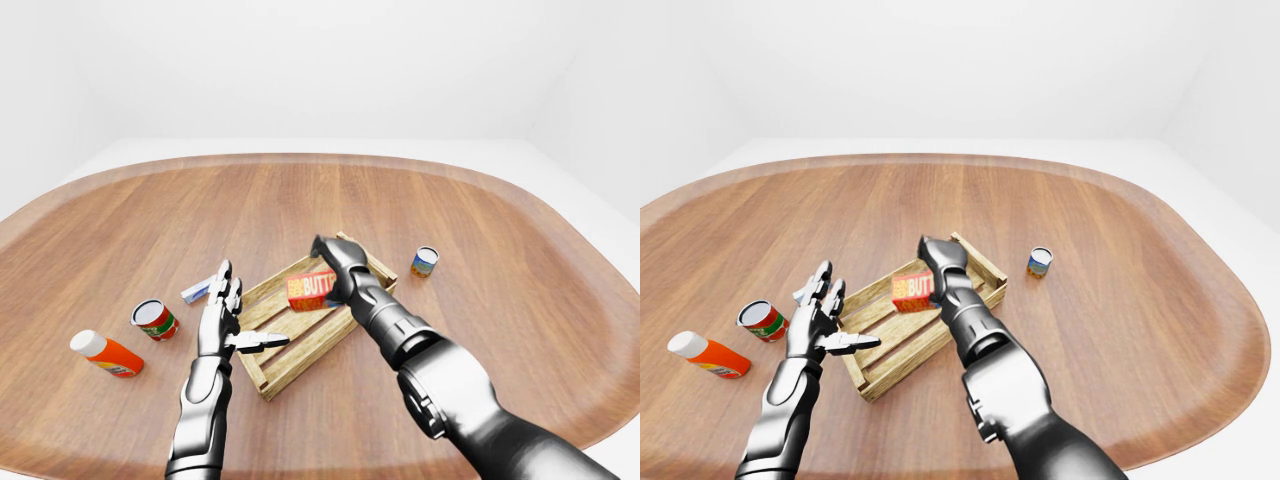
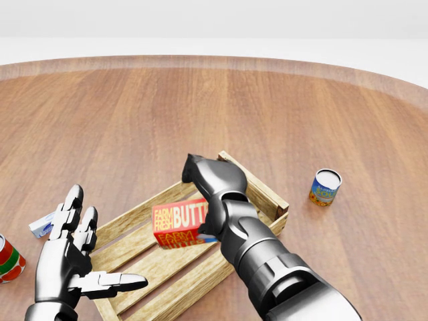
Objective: Pick up the butter and put it in the tray.
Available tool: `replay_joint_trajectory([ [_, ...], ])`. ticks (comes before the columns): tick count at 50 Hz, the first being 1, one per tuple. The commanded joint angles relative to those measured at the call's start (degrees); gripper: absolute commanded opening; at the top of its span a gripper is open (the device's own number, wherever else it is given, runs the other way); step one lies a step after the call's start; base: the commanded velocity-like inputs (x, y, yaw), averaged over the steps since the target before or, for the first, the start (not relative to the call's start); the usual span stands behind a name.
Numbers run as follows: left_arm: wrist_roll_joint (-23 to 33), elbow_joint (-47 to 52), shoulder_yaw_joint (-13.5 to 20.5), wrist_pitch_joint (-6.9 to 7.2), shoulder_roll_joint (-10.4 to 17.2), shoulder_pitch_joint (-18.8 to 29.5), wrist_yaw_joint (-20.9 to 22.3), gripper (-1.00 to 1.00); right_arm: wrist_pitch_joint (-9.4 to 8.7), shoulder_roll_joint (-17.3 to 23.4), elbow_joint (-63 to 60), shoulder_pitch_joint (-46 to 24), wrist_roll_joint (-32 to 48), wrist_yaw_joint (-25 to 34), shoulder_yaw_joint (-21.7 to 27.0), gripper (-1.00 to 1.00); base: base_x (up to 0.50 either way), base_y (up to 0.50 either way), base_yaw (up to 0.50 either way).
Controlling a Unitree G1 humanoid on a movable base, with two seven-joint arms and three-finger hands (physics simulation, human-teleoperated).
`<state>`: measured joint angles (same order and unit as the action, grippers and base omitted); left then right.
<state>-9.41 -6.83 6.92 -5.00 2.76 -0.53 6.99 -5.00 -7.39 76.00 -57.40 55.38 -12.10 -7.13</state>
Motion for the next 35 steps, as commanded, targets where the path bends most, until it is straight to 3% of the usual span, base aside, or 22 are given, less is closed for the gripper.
replay_joint_trajectory([
  [1,0.13,-0.26,-0.01,0.00,0.00,0.05,-0.09,1.00,0.00,-0.17,0.60,-1.51,-0.71,-4.27,2.16,1.00,0.00,0.00,0.00],
  [35,0.08,-0.59,0.11,0.00,0.12,0.25,-0.15,1.00,0.00,0.55,-0.80,-2.71,-4.61,-4.68,2.71,1.00,0.00,0.00,0.00],
])
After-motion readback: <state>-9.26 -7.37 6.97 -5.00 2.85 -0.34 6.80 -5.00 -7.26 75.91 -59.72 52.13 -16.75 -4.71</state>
